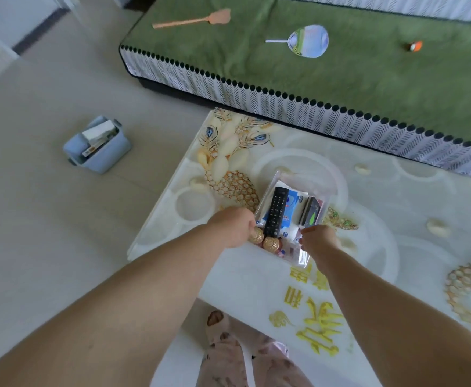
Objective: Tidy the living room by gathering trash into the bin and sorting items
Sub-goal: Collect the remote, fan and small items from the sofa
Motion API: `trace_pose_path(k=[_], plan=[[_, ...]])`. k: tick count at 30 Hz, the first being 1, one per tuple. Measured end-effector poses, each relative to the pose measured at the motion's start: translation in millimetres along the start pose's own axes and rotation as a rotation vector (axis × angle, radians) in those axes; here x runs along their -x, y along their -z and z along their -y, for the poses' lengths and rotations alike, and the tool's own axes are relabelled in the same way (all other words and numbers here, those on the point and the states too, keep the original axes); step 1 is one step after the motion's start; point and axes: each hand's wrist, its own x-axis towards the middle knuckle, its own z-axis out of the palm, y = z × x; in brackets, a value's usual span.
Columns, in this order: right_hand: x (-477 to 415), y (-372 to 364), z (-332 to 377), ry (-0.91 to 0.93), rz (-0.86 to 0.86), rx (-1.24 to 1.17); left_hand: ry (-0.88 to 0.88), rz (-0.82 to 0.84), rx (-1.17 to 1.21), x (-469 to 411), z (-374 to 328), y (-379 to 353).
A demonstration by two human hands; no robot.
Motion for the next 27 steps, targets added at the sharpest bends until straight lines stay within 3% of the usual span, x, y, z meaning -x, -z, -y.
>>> trace_pose_path(k=[13,19,27], plan=[[87,-84,84,0.188,-0.028,0.145,0.0,-0.222,0.035,82,92,58],[140,-178,135,0.313,-0.063,0.132,-0.007,-0.365,0.125,122,190,87],[186,-308,172,0.309,-0.015,0.027,0.04,-0.452,0.322,166,321,113]])
